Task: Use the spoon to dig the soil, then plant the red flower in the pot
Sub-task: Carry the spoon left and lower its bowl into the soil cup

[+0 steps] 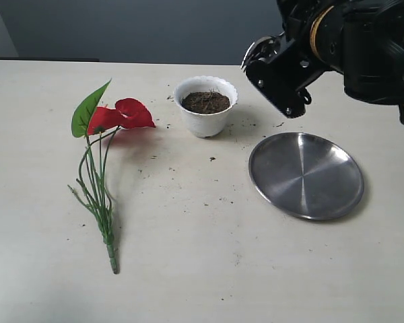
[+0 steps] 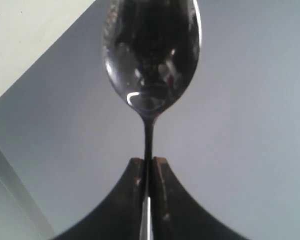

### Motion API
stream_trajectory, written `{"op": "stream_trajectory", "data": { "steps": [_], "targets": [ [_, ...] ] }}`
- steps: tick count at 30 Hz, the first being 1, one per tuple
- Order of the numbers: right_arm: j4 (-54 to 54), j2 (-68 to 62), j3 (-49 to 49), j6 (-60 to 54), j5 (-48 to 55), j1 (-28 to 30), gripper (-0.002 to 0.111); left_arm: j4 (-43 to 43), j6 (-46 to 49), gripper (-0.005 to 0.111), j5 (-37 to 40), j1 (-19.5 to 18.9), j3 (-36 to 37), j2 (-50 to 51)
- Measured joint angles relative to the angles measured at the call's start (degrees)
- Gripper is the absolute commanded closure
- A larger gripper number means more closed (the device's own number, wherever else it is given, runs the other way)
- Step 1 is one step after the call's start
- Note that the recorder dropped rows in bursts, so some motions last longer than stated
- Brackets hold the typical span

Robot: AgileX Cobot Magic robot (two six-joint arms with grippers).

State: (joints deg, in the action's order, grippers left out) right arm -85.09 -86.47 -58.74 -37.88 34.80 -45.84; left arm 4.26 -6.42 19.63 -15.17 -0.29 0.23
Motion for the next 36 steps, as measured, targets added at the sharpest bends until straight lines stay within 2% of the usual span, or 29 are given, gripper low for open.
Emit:
{"op": "stream_trajectory", "data": {
  "steps": [13,19,25,31,36],
  "targets": [
    [-0.64,-1.85,-0.13,-13.98,1.34,0.0,0.109,0.0,0.0,0.106,0.0,0.0,0.0,0.0],
    [-4.27,-2.47,-0.13,-15.46,-1.17,0.0,0.109,0.0,0.0,0.106,0.0,0.0,0.0,0.0],
    [-12.43,-4.42,-0.13,-15.63,-3.35,0.0,0.109,0.0,0.0,0.106,0.0,0.0,0.0,0.0],
    [-13.81,-8.02,-0.25,-15.63,-4.86,0.0,0.109,0.0,0.0,0.106,0.0,0.0,0.0,0.0],
    [-13.81,-13.51,-5.69,-15.63,-6.78,0.0,0.109,0.0,0.0,0.106,0.0,0.0,0.0,0.0]
  ]
}}
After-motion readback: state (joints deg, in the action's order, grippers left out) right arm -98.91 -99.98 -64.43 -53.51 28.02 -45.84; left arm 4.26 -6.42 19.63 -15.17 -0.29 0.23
